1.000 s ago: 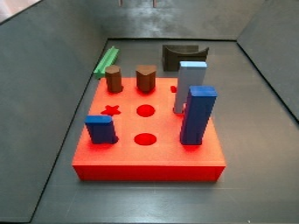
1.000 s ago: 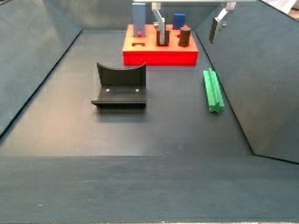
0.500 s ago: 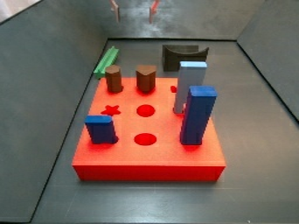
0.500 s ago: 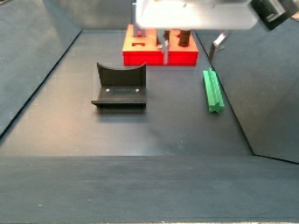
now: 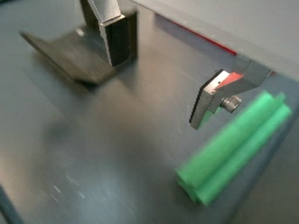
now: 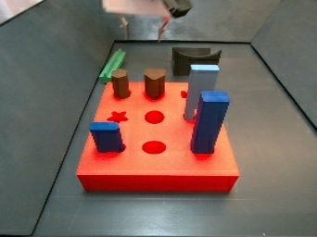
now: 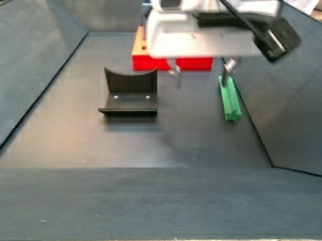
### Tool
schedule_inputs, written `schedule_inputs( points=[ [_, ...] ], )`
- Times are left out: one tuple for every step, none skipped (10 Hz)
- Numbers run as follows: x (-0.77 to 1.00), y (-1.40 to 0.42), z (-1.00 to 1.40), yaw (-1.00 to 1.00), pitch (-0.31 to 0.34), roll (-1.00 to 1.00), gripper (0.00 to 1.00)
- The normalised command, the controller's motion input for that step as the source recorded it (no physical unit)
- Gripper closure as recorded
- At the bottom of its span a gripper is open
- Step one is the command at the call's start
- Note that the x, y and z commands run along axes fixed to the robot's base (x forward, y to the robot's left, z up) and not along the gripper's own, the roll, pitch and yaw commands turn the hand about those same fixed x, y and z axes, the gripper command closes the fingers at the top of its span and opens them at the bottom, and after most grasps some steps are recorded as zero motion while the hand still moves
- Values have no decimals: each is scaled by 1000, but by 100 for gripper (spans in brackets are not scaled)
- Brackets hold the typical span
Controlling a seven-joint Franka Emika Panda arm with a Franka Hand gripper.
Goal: Pick up the star object. Move up. Place the star object on the fixture. Regrasp the star object. Move to above the board. Insert the star object.
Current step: Pick up the star object.
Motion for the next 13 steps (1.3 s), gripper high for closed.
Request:
schedule_inputs(
  points=[
    [-577, 94, -757, -80, -127, -176, 0],
    [-580, 97, -766, -46, -116, -173, 0],
    [-380, 49, -771, -14, -116, -164, 0],
    [-83, 26, -760, -14, -83, -157, 0],
    [-114, 37, -794, -6, -86, -170, 0],
    [-86, 26, -774, 0, -87, -180, 0],
    [0, 0, -769, 0, -91, -183, 0],
    [0, 0, -740, 0, -94, -191, 0],
    [0, 83, -426, 0, -76, -254, 0],
    [0, 54, -271, 0, -33, -201, 0],
    [0, 37, -351, -29, -57, -200, 0],
    [-340, 0, -126, -97, -254, -134, 0],
    [0, 0, 0, 0, -39, -47, 0]
  ],
)
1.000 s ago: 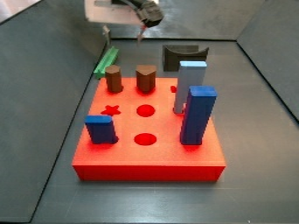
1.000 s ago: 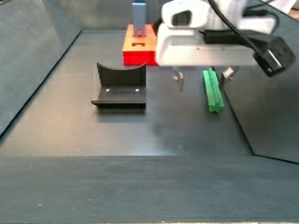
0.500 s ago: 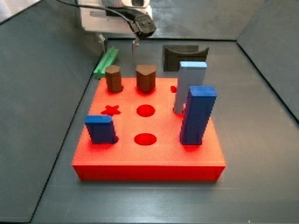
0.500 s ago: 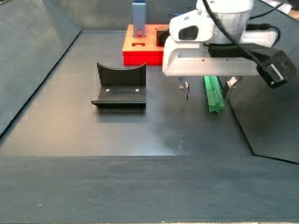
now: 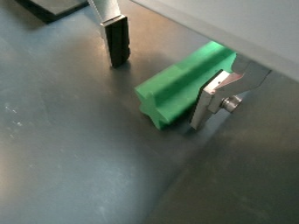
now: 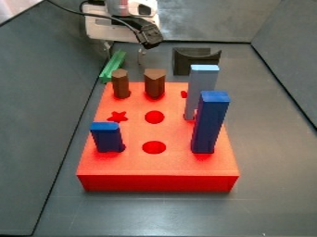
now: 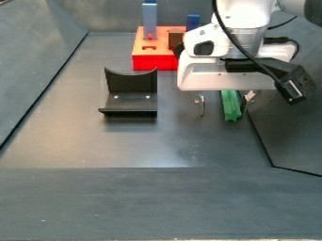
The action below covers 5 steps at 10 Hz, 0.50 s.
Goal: Pick up the star object. Move up. Place the star object on the fixture. Regrasp the star object. Move to above the board. Insert the star object.
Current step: Pick up the star object.
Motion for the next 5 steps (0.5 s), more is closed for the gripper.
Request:
schedule_inputs(
  points=[
    [0, 0, 0, 0, -14, 0, 0],
    [0, 0, 0, 0, 0, 0, 0],
    [0, 0, 0, 0, 0, 0, 100],
    [0, 0, 0, 0, 0, 0, 100],
    [0, 0, 0, 0, 0, 0, 100]
  ],
)
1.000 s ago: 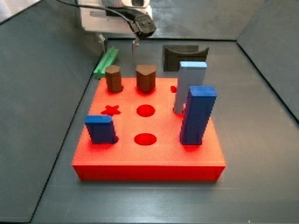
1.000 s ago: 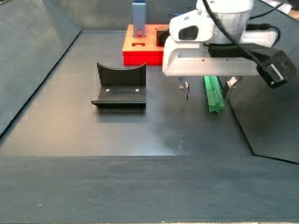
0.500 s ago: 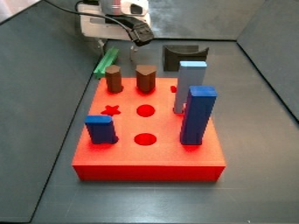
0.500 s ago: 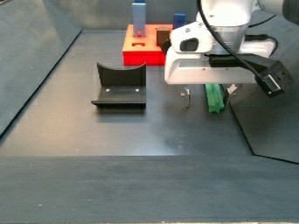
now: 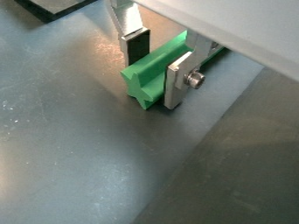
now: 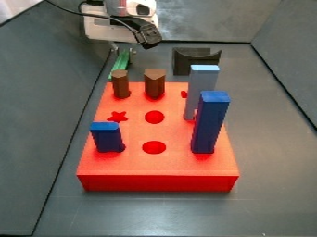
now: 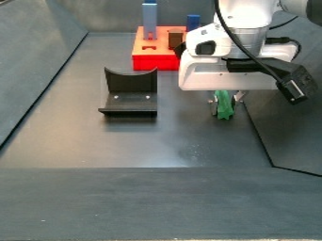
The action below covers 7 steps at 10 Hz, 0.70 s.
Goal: Pick up the star object. Move up. Place the star object on the fixture. Regrasp the star object. Move to above the board. Insert the star object.
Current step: Pick up the star object.
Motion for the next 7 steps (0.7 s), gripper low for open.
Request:
schedule_inputs(
  points=[
    [0, 0, 0, 0, 0, 0, 100],
    [0, 0, 0, 0, 0, 0, 100],
    [0, 0, 0, 0, 0, 0, 100],
    [0, 0, 0, 0, 0, 0, 100],
    [0, 0, 0, 0, 0, 0, 100],
    [0, 0, 0, 0, 0, 0, 100],
    [0, 0, 0, 0, 0, 0, 100]
  ],
)
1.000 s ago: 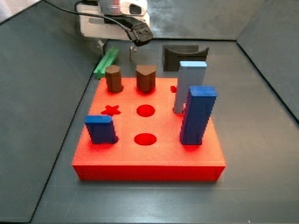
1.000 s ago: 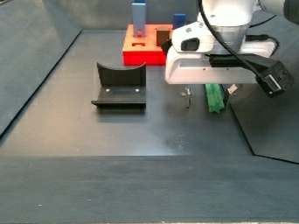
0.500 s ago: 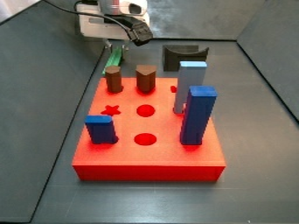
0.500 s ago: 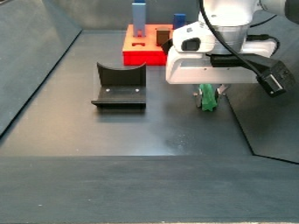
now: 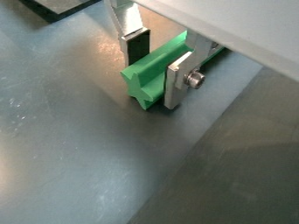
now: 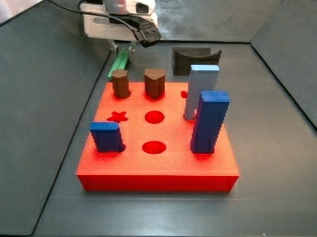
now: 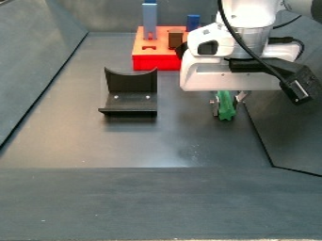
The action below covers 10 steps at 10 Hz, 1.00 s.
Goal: Pick up the star object. Move up. Place the star object on the fixture. Regrasp the star object. Move to above the board. Insert the star object.
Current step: Pick up the star object, then move up, then place the star object on the fixture.
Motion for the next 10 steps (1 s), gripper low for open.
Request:
schedule_inputs(
  points=[
    [0, 0, 0, 0, 0, 0, 100],
    [0, 0, 833, 0, 0, 0, 100],
    [33, -41, 837, -36, -9, -3, 100],
    [9, -29, 695, -45, 31, 13, 100],
    [2, -13, 616, -44, 47, 26, 100],
    [-7, 1, 447, -42, 62, 52, 100],
    [-14, 4, 320, -39, 63, 70, 100],
    [0, 0, 1000, 0, 0, 0, 100],
    [-2, 0, 1000, 3, -1, 10, 100],
    [-12, 2, 1000, -8, 12, 36, 100]
  ],
)
